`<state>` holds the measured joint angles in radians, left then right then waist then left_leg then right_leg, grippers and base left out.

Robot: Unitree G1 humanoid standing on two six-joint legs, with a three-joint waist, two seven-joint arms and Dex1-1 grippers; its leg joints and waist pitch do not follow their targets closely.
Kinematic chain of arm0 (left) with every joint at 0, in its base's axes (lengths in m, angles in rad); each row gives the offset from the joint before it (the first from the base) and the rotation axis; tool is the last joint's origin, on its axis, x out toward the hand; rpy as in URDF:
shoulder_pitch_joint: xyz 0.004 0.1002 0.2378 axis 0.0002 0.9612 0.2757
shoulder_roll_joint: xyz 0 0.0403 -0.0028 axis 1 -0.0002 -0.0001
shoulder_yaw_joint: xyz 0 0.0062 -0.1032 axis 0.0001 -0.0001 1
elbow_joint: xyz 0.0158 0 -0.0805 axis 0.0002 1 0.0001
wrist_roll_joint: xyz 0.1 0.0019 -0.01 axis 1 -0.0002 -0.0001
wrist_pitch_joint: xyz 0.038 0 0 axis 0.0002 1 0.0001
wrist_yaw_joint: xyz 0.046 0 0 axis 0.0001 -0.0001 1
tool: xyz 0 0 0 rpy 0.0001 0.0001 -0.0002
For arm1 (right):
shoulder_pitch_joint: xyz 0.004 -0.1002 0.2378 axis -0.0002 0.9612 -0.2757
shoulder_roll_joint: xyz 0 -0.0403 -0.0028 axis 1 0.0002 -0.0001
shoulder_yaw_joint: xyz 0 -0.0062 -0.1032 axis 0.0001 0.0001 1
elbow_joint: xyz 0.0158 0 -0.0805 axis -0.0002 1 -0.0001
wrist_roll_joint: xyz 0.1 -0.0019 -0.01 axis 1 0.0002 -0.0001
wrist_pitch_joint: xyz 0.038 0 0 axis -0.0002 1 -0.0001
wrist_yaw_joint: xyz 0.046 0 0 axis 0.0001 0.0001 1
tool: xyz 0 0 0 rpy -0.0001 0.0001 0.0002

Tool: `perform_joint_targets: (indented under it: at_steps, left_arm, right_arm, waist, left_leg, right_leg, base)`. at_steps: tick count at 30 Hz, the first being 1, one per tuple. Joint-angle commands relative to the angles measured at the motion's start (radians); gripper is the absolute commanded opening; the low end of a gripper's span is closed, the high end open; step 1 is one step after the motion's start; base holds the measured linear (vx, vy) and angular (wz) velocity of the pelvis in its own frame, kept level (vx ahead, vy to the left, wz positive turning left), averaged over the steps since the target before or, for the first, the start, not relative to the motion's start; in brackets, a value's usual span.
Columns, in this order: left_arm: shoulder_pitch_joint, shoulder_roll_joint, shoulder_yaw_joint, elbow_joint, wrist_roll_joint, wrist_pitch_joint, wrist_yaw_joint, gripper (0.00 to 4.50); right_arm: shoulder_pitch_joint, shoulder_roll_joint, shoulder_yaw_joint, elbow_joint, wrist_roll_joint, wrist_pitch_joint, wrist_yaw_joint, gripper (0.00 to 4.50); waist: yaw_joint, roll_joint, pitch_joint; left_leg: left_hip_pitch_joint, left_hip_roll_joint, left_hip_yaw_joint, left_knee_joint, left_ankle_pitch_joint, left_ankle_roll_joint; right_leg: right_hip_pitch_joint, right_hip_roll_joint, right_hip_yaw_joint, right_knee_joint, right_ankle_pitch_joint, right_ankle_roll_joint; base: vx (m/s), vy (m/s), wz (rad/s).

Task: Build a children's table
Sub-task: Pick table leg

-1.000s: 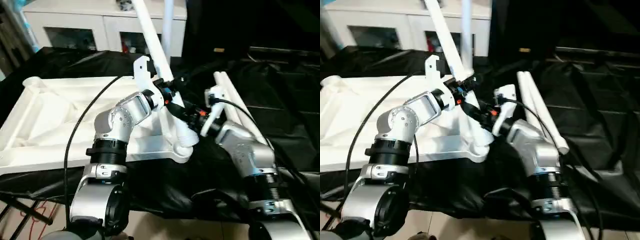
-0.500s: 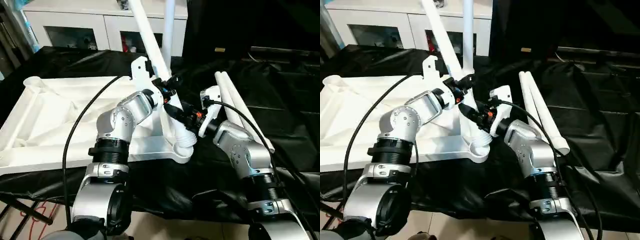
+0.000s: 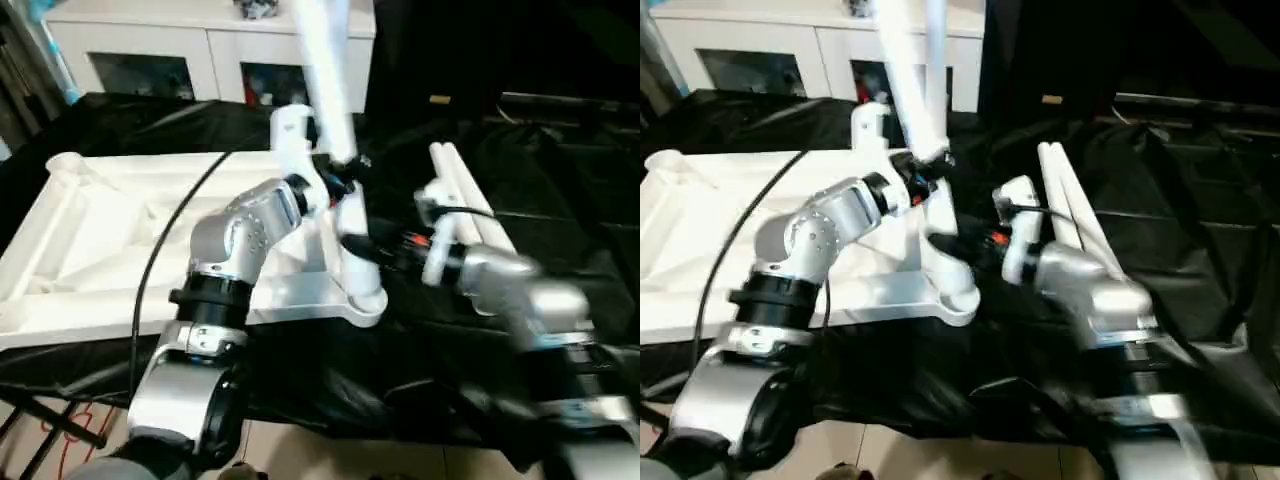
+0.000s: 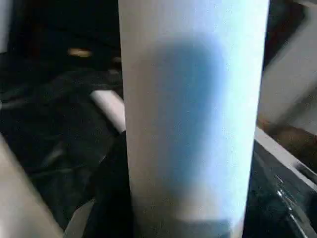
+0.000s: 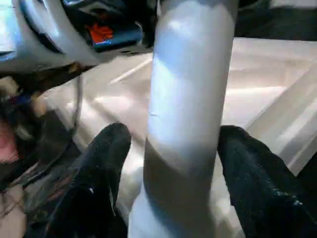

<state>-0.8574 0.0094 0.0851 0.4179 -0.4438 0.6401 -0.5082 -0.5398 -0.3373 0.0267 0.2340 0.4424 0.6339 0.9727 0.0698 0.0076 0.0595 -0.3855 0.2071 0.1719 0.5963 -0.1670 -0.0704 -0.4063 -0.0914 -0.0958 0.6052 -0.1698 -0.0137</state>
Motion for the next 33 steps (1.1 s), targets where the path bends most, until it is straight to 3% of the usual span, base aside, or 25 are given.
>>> perform_joint_targets:
  at_steps: [1,2,3,5,8,11,14,20,21,29,31,33]
  left_arm:
    - [-0.002,0.013,-0.027,-0.052,-0.046,0.025,-0.088,1.86]
    - [-0.001,0.023,-0.037,-0.065,-0.063,0.038,-0.128,1.86]
    - [-0.001,0.028,-0.041,-0.075,-0.084,0.052,-0.165,1.86]
    - [-0.001,0.03,-0.038,-0.086,-0.111,0.068,-0.202,1.86]
    - [-0.004,0.031,-0.024,-0.112,-0.177,0.095,-0.283,1.86]
    - [-0.007,0.03,-0.021,-0.121,-0.19,0.102,-0.314,1.86]
    - [-0.001,0.04,-0.04,-0.139,-0.192,0.103,-0.344,1.86]
    - [0.008,0.051,-0.054,-0.147,-0.188,0.105,-0.351,1.86]
    - [0.009,0.051,-0.055,-0.148,-0.186,0.103,-0.349,1.86]
    - [0.034,0.032,-0.059,-0.161,-0.144,0.069,-0.278,1.86]
    - [0.037,0.026,-0.065,-0.161,-0.111,0.047,-0.225,2.56]
    - [0.037,0.021,-0.062,-0.162,-0.093,0.036,-0.183,2.67]
  right_arm:
    - [-0.001,-0.016,0.009,-0.038,0.05,0.064,0.058,3.03]
    - [-0.007,-0.027,0.001,-0.047,0.073,0.091,0.074,3.03]
    - [-0.012,-0.037,-0.005,-0.054,0.091,0.114,0.087,3.03]
    - [-0.016,-0.05,-0.004,-0.064,0.109,0.138,0.108,3.03]
    - [-0.011,-0.081,0.033,-0.091,0.113,0.174,0.155,3.03]
    - [-0.008,-0.085,0.045,-0.097,0.116,0.184,0.163,3.03]
    - [-0.007,-0.082,0.049,-0.102,0.125,0.195,0.163,3.03]
    - [-0.01,-0.08,0.047,-0.107,0.137,0.21,0.164,2.59]
    - [-0.009,-0.079,0.046,-0.108,0.137,0.209,0.163,2.35]
    - [-0.003,-0.035,0.027,-0.098,0.118,0.166,0.078,2.07]
    - [-0.003,-0.028,0.024,-0.099,0.116,0.16,0.067,2.01]
    - [-0.003,-0.025,0.024,-0.098,0.115,0.158,0.064,1.99]
  waist:
    - [0.006,-0.019,-0.081]
    - [0.006,-0.018,-0.08]
    - [0.005,-0.024,-0.079]
    - [0.006,-0.022,-0.079]
    - [0.008,-0.023,-0.078]
    - [0.01,-0.025,-0.076]
    - [0.01,-0.029,-0.076]
    - [0.015,-0.027,-0.078]
    - [0.015,-0.027,-0.078]
    - [0.015,-0.025,-0.079]
    - [0.015,-0.024,-0.079]
    - [0.016,-0.023,-0.079]
  left_leg:
    - [0.012,0.015,0.004,-0.054,-0.102,0.091]
    - [0.011,0.015,0.004,-0.054,-0.111,0.09]
    - [0.011,0.015,0.006,-0.054,-0.112,0.089]
    - [0.011,0.015,0.006,-0.053,-0.118,0.082]
    - [0.013,0.015,0.006,-0.053,-0.127,0.073]
    - [0.014,0.016,0.006,-0.053,-0.134,0.063]
    - [0.013,0.015,0.005,-0.054,-0.143,0.056]
    - [0.014,0.017,0.005,-0.054,-0.124,0.051]
    - [0.014,0.017,0.005,-0.054,-0.121,0.052]
    - [0.013,0.017,0.004,-0.055,-0.131,0.039]
    - [0.014,0.018,0.003,-0.056,-0.135,0.037]
    - [0.016,0.019,0.003,-0.055,-0.139,0.036]
  right_leg:
    - [0.07,-0.049,0.045,-0.063,-0.134,-0.224]
    - [0.069,-0.049,0.045,-0.065,-0.15,-0.227]
    - [0.069,-0.048,0.045,-0.067,-0.157,-0.225]
    - [0.068,-0.05,0.045,-0.067,-0.183,-0.22]
    - [0.066,-0.048,0.045,-0.071,-0.214,-0.209]
    - [0.063,-0.049,0.045,-0.073,-0.24,-0.196]
    - [0.063,-0.048,0.045,-0.075,-0.265,-0.179]
    - [0.062,-0.048,0.047,-0.07,-0.23,-0.179]
    - [0.062,-0.047,0.047,-0.069,-0.224,-0.181]
    - [0.063,-0.048,0.046,-0.07,-0.222,-0.181]
    - [0.063,-0.047,0.046,-0.07,-0.223,-0.177]
    - [0.062,-0.048,0.047,-0.071,-0.225,-0.175]
  base:
    - [0.0,0.0,0.0]
    - [0.0,0.0,0.0]
    - [0.0,0.0,0.0]
    - [0.0,0.0,0.0]
    - [0.0,0.0,0.0]
    - [0.0,0.0,0.0]
    - [0.0,0.0,0.0]
    - [0.0,0.0,0.0]
    - [0.0,0.0,0.0]
    - [0.0,0.0,0.0]
    - [0.0,0.0,0.0]
    - [0.0,0.0,0.0]
